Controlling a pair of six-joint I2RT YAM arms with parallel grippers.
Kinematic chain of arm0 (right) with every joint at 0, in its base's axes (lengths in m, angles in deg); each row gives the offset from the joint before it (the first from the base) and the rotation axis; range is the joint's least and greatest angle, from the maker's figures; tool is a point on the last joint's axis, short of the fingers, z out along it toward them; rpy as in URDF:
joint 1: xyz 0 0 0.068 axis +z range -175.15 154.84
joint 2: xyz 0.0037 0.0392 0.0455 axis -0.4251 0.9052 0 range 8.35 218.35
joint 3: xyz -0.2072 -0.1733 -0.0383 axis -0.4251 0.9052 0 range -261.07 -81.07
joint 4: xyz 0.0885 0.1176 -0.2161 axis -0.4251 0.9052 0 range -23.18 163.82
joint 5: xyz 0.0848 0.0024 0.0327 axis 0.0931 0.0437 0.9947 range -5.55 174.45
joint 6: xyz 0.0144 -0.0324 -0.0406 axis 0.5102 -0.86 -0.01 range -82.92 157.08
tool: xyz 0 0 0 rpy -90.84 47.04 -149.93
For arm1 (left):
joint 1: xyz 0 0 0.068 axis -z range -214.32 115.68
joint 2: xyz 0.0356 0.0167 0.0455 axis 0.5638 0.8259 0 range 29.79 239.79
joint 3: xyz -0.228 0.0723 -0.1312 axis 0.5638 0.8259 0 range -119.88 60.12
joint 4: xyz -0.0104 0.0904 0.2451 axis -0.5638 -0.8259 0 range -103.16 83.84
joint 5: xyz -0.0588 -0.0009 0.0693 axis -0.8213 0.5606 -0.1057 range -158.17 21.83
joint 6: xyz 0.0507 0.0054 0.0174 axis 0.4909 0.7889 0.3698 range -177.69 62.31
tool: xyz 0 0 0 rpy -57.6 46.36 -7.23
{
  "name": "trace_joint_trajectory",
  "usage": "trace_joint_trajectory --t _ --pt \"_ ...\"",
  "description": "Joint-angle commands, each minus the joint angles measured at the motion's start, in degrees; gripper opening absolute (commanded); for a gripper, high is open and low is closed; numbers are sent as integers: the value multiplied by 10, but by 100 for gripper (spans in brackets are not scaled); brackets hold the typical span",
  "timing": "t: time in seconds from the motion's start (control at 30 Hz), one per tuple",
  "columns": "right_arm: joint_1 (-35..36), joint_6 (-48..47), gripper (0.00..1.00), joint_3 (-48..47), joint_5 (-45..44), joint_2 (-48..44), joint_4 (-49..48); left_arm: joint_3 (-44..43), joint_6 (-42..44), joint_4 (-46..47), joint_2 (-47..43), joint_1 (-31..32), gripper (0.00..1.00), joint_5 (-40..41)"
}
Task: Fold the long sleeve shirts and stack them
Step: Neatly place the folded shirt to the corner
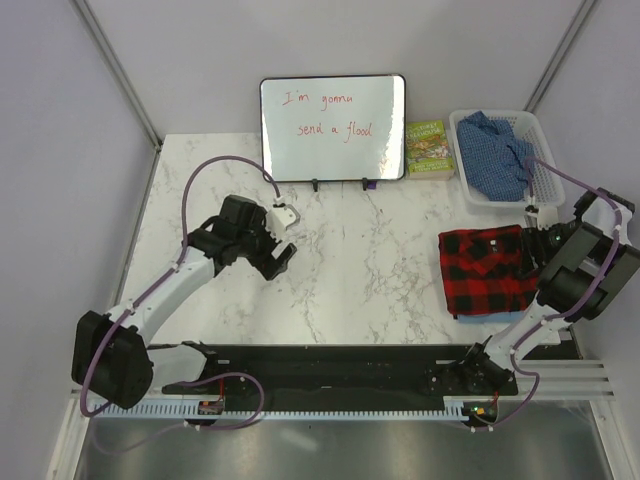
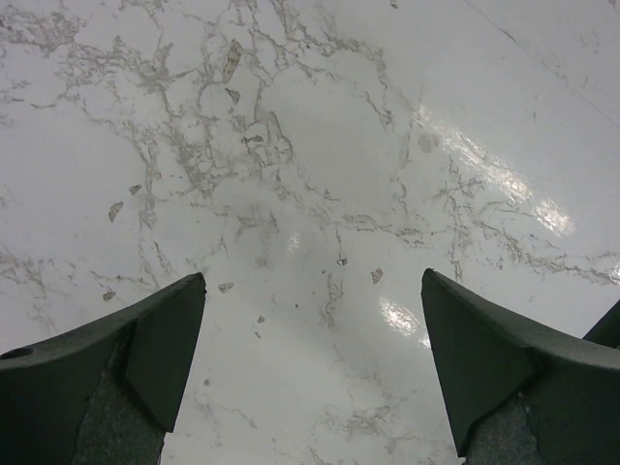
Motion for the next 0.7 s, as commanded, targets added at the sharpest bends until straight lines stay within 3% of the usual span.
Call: trace_joint_trajectory --t 0.0,0.2,0.3,0.43,0.53,0.67 --pt "-15 -10 65 7 -18 33 -29 -1 -29 -14 -17 -21 99 -23" --pt "-18 -3 67 -20 -24 1 -18 -9 -56 -45 -31 -74 99 -63" --pt "-20 -18 70 -64 19 -43 34 -23 -71 -55 -34 -109 99 -90" --pt "-7 1 79 -162 113 -91 104 -67 -97 -96 -19 -187 99 -188" --pt "45 47 81 -190 166 -112 126 -126 -114 -128 12 -246 99 -243" --pt "170 175 81 -157 207 -139 38 -179 -113 -177 38 -288 99 -262"
